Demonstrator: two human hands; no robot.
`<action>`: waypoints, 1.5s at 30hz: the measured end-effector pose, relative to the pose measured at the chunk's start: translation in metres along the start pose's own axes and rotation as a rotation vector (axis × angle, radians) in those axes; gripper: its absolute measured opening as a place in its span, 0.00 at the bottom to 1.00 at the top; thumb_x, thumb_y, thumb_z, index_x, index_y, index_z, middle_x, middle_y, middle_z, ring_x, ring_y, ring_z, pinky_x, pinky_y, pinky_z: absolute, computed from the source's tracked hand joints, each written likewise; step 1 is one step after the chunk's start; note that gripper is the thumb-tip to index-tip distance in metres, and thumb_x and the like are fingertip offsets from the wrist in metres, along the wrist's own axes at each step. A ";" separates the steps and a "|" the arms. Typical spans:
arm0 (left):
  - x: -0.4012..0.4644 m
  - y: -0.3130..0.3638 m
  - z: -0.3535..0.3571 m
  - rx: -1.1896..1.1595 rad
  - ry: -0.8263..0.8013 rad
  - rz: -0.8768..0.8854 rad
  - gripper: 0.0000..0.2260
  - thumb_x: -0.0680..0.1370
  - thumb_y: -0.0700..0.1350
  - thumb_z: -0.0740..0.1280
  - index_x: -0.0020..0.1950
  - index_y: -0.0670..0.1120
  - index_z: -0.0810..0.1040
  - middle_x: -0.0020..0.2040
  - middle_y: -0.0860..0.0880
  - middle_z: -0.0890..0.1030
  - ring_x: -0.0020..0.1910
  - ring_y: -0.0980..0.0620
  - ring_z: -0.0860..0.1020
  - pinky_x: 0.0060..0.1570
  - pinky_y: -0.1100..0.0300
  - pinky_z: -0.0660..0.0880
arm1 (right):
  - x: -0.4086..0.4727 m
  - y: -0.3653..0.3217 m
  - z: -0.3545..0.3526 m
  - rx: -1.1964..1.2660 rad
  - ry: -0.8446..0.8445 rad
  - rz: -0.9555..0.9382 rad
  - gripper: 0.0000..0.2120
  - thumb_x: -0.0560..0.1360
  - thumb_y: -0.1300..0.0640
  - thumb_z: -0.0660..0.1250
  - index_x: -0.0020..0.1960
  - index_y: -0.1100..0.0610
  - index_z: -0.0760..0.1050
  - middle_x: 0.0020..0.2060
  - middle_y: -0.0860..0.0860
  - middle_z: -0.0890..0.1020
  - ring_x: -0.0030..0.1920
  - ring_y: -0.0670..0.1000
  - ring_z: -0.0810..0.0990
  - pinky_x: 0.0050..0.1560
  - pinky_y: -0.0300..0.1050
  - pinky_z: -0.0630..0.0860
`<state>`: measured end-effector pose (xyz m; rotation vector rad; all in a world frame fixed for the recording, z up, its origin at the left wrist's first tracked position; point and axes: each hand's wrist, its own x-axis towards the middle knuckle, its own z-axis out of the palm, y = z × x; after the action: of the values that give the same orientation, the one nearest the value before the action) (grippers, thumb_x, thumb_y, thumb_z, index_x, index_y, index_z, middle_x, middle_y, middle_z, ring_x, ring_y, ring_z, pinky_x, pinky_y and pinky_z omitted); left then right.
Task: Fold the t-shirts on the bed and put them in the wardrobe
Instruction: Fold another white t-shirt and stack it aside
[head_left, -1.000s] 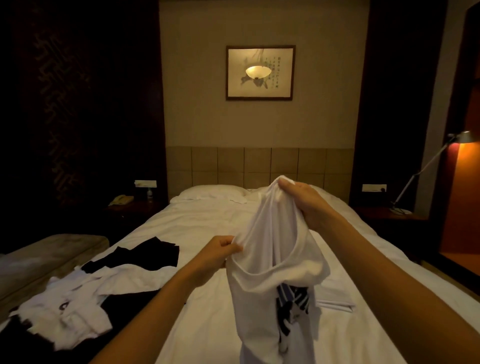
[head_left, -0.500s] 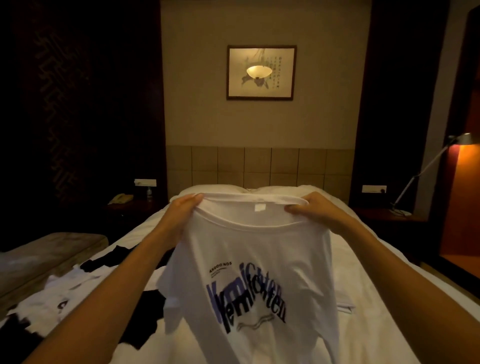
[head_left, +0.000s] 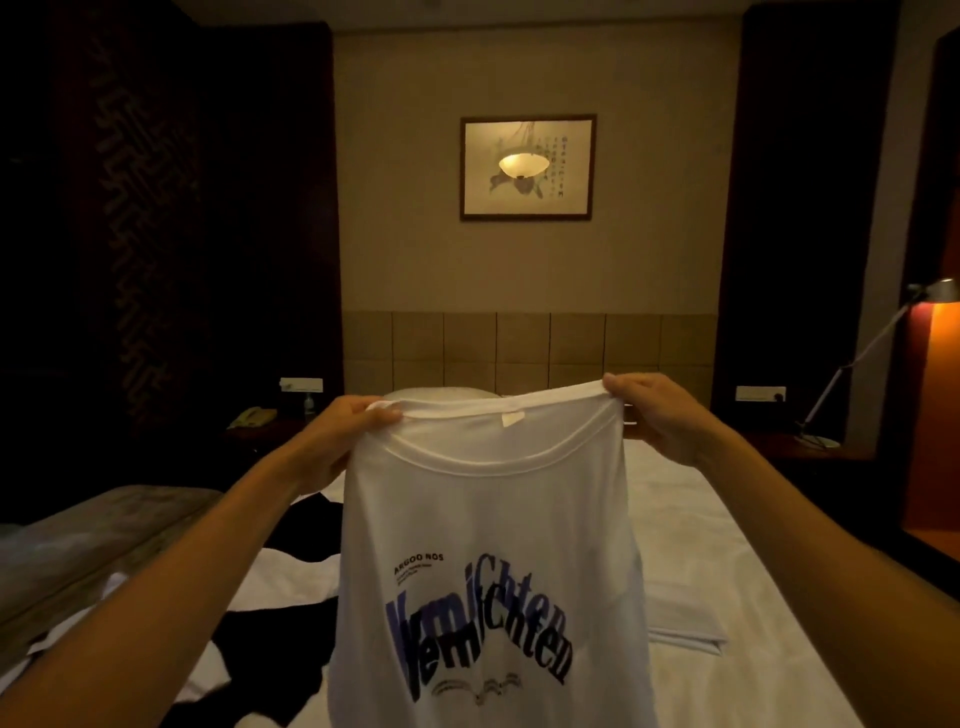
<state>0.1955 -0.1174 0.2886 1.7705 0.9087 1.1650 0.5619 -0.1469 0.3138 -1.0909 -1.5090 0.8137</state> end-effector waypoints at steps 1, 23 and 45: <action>-0.001 0.001 0.000 0.019 -0.061 -0.020 0.18 0.66 0.59 0.77 0.49 0.48 0.86 0.44 0.45 0.84 0.43 0.48 0.83 0.41 0.58 0.81 | 0.000 -0.001 0.002 -0.017 0.026 0.000 0.14 0.82 0.50 0.61 0.53 0.58 0.80 0.49 0.56 0.81 0.50 0.56 0.81 0.50 0.51 0.80; 0.001 -0.029 0.036 -0.158 0.384 -0.060 0.09 0.78 0.40 0.63 0.45 0.39 0.81 0.40 0.44 0.79 0.42 0.46 0.78 0.38 0.57 0.76 | -0.004 -0.001 0.025 -0.348 0.050 0.005 0.16 0.83 0.48 0.57 0.49 0.58 0.76 0.45 0.56 0.78 0.46 0.53 0.76 0.49 0.47 0.76; -0.003 -0.034 0.000 0.326 0.111 -0.026 0.24 0.74 0.59 0.68 0.42 0.36 0.78 0.42 0.41 0.80 0.42 0.42 0.80 0.46 0.53 0.79 | -0.011 0.044 -0.003 -0.149 -0.107 0.192 0.11 0.77 0.54 0.69 0.50 0.62 0.80 0.49 0.58 0.81 0.51 0.56 0.80 0.52 0.50 0.79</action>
<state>0.1899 -0.1061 0.2572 1.9568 1.2412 1.1578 0.5752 -0.1417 0.2703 -1.3359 -1.5912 0.9150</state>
